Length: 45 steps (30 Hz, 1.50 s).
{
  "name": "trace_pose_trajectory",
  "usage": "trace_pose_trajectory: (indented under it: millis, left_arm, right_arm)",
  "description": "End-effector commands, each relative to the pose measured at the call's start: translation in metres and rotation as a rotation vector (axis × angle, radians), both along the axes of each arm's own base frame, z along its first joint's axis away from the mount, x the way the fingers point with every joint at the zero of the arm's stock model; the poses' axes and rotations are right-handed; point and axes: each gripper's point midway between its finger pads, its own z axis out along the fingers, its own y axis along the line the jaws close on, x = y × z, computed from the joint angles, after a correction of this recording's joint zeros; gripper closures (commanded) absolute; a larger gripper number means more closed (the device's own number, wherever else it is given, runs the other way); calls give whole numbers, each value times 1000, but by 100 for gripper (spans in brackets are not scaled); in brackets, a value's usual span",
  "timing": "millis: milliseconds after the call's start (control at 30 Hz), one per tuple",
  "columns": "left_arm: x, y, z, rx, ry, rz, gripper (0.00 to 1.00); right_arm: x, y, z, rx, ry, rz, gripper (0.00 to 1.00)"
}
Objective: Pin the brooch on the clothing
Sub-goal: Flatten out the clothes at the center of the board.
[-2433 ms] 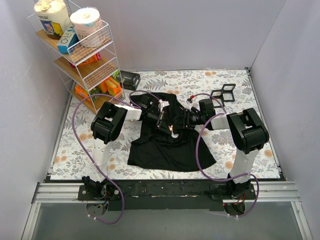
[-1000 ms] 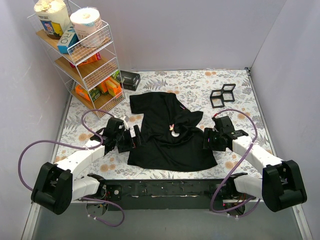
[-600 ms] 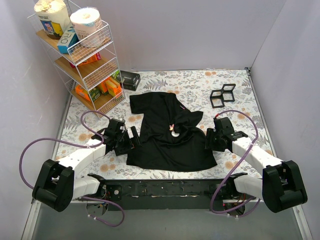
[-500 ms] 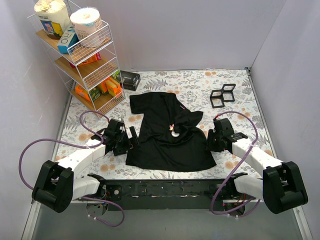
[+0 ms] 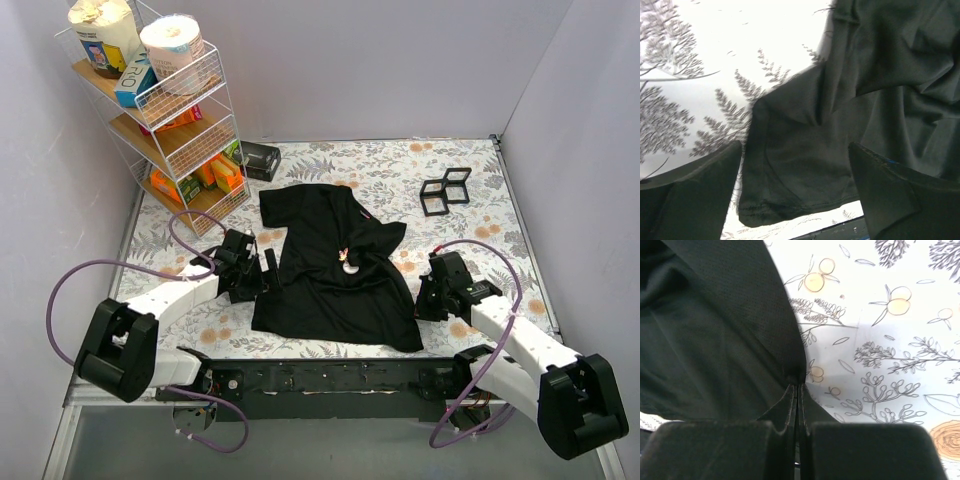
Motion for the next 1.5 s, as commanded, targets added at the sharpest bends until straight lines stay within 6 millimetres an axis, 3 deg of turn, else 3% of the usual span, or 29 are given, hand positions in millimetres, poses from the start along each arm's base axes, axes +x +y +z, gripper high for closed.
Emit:
trace_pose_trajectory:
  millis: [0,33,67,167,300,467,667,767,933,967,1000,1033,1067,1100,1133,1167,1200,1267,1333,1367,1400,1433,1467]
  left_arm:
    - [-20,-13,-26,-45,100,-109,21]
    - [-21,-16,-27,-58,110,-120,31]
    - [-25,-19,-31,-76,137,-135,49]
    - [-27,-20,-37,-78,143,-144,82]
    - [-24,-21,-33,-91,118,-139,98]
    - [-25,-25,-18,-144,77,-113,100]
    - [-36,-46,28,-339,34,-100,100]
    - [-37,-44,50,-366,-14,-83,100]
    - [-45,-32,67,-320,-24,-68,100]
    - [-46,-31,69,-312,-28,-75,93]
    - [-49,-29,70,-303,-17,-78,78]
    - [-49,-28,71,-298,-19,-79,54]
    - [-48,-27,72,-290,-28,-79,34]
    - [-47,-25,73,-277,-36,-85,2]
    - [-41,-26,80,-272,-66,-89,2]
    - [-35,-25,84,-256,-88,-92,2]
    - [-28,-24,87,-237,-113,-109,2]
    - [-8,-30,110,-235,-190,-133,2]
    - [17,-39,114,-214,-236,-171,2]
    - [34,-46,135,-226,-293,-190,2]
    - [48,-54,138,-227,-315,-208,2]
    - [64,-60,126,-194,-294,-240,2]
    - [83,-70,140,-194,-331,-259,2]
  right_arm:
    - [-29,0,-9,12,92,-34,99]
    - [-30,-2,-9,1,91,-39,99]
    - [-34,-1,-9,-6,99,-41,99]
    - [-38,0,-5,-19,101,-44,99]
    - [-43,6,6,-10,96,-40,99]
    - [-50,7,9,-49,112,-26,99]
    - [-52,12,19,-62,111,-13,99]
    - [-55,12,22,-72,113,-9,99]
    - [-55,14,24,-81,116,14,95]
    - [-51,16,28,-82,108,19,88]
    - [-48,17,31,-83,100,23,78]
    - [-44,20,34,-80,87,42,58]
    - [-37,25,38,-68,66,48,50]
    - [-28,32,49,-47,32,54,45]
    - [-22,35,56,-42,7,74,36]
    - [-14,36,59,-45,0,72,34]
    - [-1,41,74,-31,-38,74,32]
    - [19,36,81,-48,-62,81,30]
    - [41,36,94,-36,-111,107,29]
    - [60,29,93,-34,-119,72,30]
    - [70,26,93,-35,-126,68,30]
    - [89,24,101,-39,-173,73,30]
    - [101,17,92,-59,-145,54,30]
